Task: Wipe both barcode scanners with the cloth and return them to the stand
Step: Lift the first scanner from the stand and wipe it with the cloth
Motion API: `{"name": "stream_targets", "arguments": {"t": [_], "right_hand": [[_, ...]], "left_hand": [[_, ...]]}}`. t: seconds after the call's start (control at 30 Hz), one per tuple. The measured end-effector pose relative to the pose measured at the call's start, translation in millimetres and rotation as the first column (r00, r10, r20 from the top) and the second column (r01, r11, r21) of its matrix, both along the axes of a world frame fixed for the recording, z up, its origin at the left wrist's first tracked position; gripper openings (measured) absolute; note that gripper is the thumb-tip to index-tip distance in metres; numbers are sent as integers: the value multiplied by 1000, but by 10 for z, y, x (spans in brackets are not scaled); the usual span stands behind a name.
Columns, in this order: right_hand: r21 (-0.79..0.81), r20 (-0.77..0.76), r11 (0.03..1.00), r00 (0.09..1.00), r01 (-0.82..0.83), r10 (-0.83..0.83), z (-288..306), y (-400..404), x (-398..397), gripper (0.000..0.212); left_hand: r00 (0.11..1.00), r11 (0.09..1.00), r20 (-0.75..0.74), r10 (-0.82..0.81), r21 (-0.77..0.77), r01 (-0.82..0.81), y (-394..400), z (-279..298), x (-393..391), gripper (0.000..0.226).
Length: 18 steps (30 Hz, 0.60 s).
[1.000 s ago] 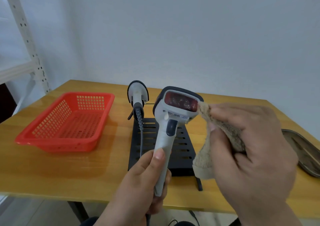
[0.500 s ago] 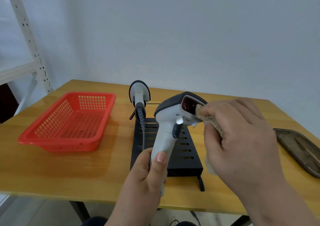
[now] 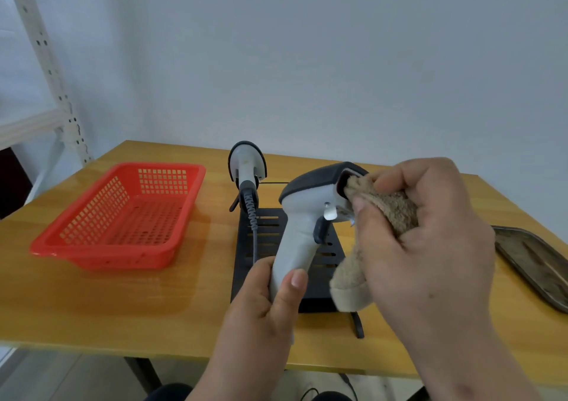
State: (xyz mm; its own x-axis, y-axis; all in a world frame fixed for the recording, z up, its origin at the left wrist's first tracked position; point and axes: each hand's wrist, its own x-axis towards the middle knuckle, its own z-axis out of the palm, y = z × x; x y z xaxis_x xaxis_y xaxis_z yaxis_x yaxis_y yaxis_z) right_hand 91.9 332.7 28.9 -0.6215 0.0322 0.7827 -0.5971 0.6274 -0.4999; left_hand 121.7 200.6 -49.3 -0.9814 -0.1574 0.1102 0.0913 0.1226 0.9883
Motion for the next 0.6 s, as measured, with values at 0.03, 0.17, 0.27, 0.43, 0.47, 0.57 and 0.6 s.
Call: {"name": "stream_targets", "arguments": {"t": [0.03,0.17,0.27,0.43,0.47,0.57,0.6], "right_hand": [[-66,-19,997,999,-38,36,2,-36,22,32],[106,-128,994,992,28,-14,14,21,1,33],[143,-37,984,994,107,-102,33,82,-57,30],[-178,53,984,998,-28,38,16,-93,39,31],[-136,2,989,998,-57,58,21,-114,53,31],[98,-89,995,996,19,-10,22,-25,-10,28],[169,-104,983,993,65,-48,3,27,-52,26]], "left_hand": [[1000,1000,-11,8,-26,-8,12,3,1,46],[1000,998,-11,-1,60,2,-33,25,21,43],[1000,997,-3,1,79,-1,-66,20,16,39],[1000,1000,-6,-8,28,8,-1,11,-14,46],[1000,1000,-10,-1,26,1,-4,13,-10,47],[1000,998,-11,6,64,-5,-55,27,16,44],[1000,998,-12,11,67,-10,-76,17,19,42]]}}
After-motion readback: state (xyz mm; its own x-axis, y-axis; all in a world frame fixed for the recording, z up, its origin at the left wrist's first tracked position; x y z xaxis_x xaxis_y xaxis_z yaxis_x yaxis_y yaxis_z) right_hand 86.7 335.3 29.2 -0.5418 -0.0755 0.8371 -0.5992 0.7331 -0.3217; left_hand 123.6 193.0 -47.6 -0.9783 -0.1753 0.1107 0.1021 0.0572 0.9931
